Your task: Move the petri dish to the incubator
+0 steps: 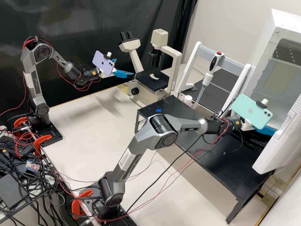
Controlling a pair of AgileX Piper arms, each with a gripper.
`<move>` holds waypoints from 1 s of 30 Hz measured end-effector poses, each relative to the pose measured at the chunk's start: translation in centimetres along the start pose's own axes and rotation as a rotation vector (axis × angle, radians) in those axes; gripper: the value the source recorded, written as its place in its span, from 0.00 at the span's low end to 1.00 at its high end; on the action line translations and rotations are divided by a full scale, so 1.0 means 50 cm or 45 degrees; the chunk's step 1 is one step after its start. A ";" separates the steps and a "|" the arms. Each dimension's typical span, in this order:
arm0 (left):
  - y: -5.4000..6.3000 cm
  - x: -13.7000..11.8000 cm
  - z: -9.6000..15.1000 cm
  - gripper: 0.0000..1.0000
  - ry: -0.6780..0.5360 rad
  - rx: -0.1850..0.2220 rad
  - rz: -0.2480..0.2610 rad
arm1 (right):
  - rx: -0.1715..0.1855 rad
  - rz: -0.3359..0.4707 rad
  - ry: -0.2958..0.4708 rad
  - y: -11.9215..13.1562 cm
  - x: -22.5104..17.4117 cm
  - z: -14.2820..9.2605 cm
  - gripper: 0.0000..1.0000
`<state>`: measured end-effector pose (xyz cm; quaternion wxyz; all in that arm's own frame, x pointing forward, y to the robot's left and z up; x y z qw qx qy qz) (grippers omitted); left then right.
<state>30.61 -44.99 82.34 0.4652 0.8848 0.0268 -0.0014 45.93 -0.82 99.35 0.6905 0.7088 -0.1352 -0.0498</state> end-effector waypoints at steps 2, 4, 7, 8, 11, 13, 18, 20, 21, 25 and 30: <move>0.000 0.000 0.000 1.00 0.000 0.000 0.000 | 0.020 0.034 0.021 0.013 -0.027 0.012 1.00; 0.000 0.000 0.000 1.00 0.000 0.000 0.000 | 0.057 0.069 0.050 0.023 -0.054 0.024 1.00; 0.000 0.000 0.000 1.00 0.000 0.000 0.000 | 0.117 0.125 0.096 0.037 -0.100 0.044 1.00; 0.000 0.000 0.000 1.00 0.000 0.000 0.000 | 0.134 0.145 0.119 0.041 -0.114 0.049 1.00; 0.000 0.000 0.000 1.00 0.000 0.000 0.000 | 0.166 0.196 0.167 0.047 -0.167 0.068 1.00; 0.000 0.000 0.000 1.00 0.000 0.000 0.000 | 0.183 0.209 0.200 0.039 -0.197 0.079 1.00; 0.000 0.000 0.000 1.00 0.000 0.000 0.000 | 0.184 0.219 0.307 -0.001 -0.287 0.083 1.00; 0.000 0.000 0.000 1.00 0.000 0.000 0.000 | 0.184 0.214 0.351 -0.023 -0.327 0.082 1.00; 0.000 0.000 0.000 1.00 0.000 0.000 0.000 | 0.184 0.213 0.374 -0.034 -0.347 0.081 1.00; 0.000 0.000 0.000 1.00 0.000 0.000 0.000 | 0.148 0.191 0.483 -0.082 -0.417 0.064 1.00; 0.000 0.000 0.000 1.00 0.000 0.000 0.000 | 0.169 0.142 0.649 -0.143 -0.504 0.035 1.00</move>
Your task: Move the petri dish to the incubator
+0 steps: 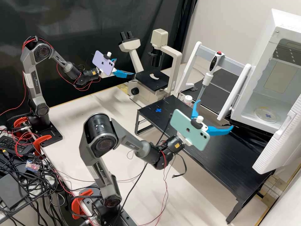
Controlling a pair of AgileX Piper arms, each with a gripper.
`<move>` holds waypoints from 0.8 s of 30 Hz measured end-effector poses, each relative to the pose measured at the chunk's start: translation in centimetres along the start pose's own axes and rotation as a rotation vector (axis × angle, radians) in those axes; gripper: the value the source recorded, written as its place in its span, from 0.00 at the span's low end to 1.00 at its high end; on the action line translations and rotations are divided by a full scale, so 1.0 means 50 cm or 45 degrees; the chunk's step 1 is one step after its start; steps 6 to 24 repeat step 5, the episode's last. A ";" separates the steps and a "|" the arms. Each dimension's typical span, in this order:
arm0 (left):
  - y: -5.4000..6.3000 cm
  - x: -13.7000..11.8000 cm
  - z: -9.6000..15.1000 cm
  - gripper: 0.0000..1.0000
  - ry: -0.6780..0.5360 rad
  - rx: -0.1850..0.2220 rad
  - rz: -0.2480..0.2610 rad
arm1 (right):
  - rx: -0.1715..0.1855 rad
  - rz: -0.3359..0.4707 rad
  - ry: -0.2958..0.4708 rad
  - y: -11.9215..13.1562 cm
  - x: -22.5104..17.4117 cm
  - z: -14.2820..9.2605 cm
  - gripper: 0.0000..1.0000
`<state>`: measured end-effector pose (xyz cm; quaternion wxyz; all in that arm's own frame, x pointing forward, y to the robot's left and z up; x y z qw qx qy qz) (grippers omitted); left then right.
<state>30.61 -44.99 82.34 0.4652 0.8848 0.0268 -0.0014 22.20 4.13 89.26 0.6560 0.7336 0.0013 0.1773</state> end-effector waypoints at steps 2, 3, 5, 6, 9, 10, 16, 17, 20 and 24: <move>0.000 0.000 0.000 1.00 0.000 0.000 0.000 | 0.023 -0.017 0.028 -0.013 -0.015 -0.012 1.00; 0.000 0.000 0.000 1.00 0.000 0.000 0.000 | 0.038 -0.024 0.039 -0.020 -0.022 -0.018 1.00; 0.000 0.000 0.000 1.00 0.000 0.000 0.000 | 0.066 -0.044 0.039 -0.033 -0.032 -0.022 1.00; 0.000 0.000 0.000 1.00 0.000 0.000 0.000 | 0.066 -0.044 0.039 -0.033 -0.032 -0.022 1.00; 0.000 0.000 0.000 1.00 0.000 0.000 0.000 | 0.066 -0.044 0.039 -0.033 -0.032 -0.022 1.00; 0.000 0.000 0.000 1.00 0.000 0.000 0.000 | 0.066 -0.044 0.039 -0.033 -0.032 -0.022 1.00; 0.000 0.000 0.000 1.00 0.000 0.000 0.000 | 0.066 -0.044 0.039 -0.033 -0.032 -0.022 1.00; 0.000 0.000 0.000 1.00 0.000 0.000 0.000 | 0.066 -0.044 0.039 -0.033 -0.032 -0.022 1.00; 0.000 0.000 0.000 1.00 0.000 0.000 0.000 | 0.066 -0.044 0.039 -0.033 -0.032 -0.022 1.00; 0.000 0.000 0.000 1.00 0.000 0.000 0.000 | 0.066 -0.044 0.039 -0.033 -0.032 -0.022 1.00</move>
